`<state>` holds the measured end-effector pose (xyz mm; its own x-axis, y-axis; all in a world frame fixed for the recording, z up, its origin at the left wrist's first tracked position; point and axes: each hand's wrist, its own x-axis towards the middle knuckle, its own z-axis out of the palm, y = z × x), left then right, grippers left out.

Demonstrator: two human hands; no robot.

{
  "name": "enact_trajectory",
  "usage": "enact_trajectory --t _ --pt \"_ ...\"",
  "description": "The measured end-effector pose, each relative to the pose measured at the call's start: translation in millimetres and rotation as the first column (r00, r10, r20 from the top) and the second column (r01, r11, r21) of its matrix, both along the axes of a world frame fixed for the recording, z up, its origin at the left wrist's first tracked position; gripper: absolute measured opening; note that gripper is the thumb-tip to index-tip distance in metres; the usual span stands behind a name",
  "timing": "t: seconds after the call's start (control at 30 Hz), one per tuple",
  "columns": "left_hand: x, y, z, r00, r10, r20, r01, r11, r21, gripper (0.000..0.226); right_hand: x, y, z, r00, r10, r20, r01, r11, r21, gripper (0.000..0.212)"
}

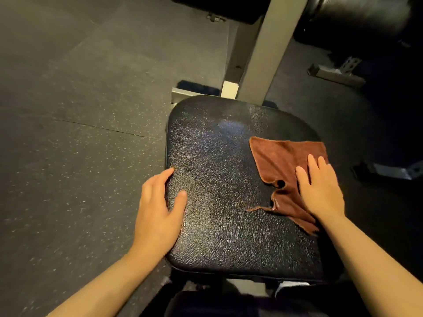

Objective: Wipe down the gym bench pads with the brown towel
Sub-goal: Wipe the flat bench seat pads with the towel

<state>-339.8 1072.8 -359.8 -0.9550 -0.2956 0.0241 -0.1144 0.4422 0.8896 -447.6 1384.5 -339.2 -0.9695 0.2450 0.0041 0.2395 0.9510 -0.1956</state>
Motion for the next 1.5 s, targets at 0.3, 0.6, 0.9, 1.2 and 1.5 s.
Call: enact_trajectory --t 0.3,0.6,0.9,1.2,1.5 --pt "33.3 -36.3 23.5 0.992 0.042 -0.116 -0.034 0.997 0.070 0.027 44.0 -152.7 1.6 0.996 0.063 0.062 -0.069 0.992 0.103 0.056" --pt "16.4 -46.8 44.6 0.983 0.046 -0.180 -0.048 0.999 -0.006 0.018 131.7 -201.6 -17.7 0.816 0.577 -0.029 -0.569 0.812 0.127 0.052" --pt "31.2 -31.4 25.8 0.988 -0.156 0.008 0.156 0.984 -0.086 0.031 131.2 -106.7 -17.2 0.836 0.548 0.012 -0.542 0.822 0.176 0.056" --pt "27.5 -27.3 27.2 0.968 -0.252 0.006 0.249 0.954 -0.169 0.032 111.0 -5.7 5.9 0.970 0.191 0.151 -0.205 0.975 0.087 0.065" --pt "27.9 -19.2 28.0 0.967 -0.254 -0.009 0.251 0.960 -0.125 0.027 166.3 -78.9 -14.4 0.942 0.335 0.029 -0.334 0.919 0.212 0.061"
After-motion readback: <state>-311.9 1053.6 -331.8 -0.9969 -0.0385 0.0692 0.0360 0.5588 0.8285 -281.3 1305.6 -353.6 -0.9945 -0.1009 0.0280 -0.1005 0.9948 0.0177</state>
